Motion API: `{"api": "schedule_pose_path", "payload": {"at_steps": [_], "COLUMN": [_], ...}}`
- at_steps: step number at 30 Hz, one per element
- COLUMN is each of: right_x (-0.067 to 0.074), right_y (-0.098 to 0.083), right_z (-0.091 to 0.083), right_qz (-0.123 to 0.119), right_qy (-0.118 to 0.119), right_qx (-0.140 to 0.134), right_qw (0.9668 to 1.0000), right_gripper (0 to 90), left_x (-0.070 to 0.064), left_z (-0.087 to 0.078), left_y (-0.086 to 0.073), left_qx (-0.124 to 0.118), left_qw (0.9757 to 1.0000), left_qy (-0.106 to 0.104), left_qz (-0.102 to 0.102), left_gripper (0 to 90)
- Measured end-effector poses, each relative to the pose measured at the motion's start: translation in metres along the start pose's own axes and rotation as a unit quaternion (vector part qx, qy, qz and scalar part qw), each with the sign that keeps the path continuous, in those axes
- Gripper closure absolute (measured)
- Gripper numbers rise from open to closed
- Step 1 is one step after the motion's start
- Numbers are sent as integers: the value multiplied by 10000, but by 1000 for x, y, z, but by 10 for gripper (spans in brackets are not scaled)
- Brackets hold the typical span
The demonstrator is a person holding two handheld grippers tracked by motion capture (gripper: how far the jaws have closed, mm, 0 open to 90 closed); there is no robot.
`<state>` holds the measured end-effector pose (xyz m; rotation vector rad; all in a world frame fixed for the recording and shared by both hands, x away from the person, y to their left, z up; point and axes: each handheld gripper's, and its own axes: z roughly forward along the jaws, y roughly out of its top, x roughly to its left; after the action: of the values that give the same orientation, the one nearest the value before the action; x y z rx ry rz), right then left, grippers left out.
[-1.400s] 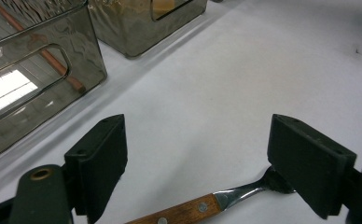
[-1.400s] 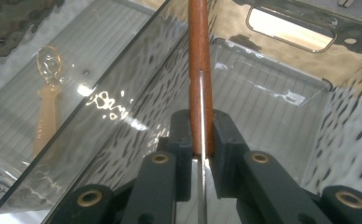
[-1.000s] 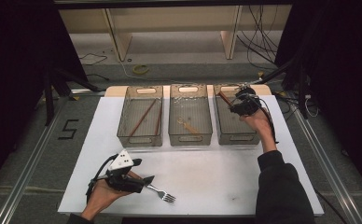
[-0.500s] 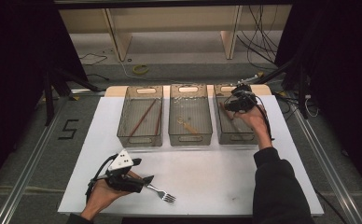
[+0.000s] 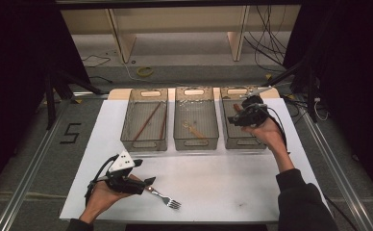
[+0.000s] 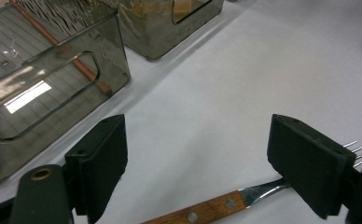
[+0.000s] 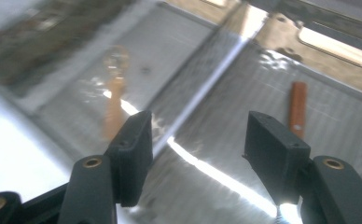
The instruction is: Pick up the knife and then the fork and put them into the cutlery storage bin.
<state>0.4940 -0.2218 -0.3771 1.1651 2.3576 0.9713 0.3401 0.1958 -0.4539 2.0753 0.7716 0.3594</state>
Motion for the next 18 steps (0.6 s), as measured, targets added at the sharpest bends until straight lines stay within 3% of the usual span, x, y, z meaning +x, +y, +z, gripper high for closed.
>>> {"api": "schedule_pose_path", "payload": {"at_steps": [6, 13, 16, 18], "right_x": [26, 52, 61, 66], "right_y": [-17, -41, -53, -62], "right_z": [-27, -47, -52, -53], "right_qz": [-271, -492, -541, -538], "right_qy": [266, 582, 708, 743], "right_qx": [-318, -478, -519, -533], "right_qw": [9988, 9959, 9947, 9944], "right_gripper": [396, 382, 381, 381], "left_x": [3, 13, 18, 24], "left_z": [2, 8, 10, 14], "left_y": [14, 28, 29, 29], "left_qx": [318, 722, 746, 823], "left_qw": [9988, 9962, 9951, 9951], "left_qy": [-78, -180, -74, 116], "left_qz": [370, 459, 649, 542], "left_gripper": [208, 212, 230, 270]}}
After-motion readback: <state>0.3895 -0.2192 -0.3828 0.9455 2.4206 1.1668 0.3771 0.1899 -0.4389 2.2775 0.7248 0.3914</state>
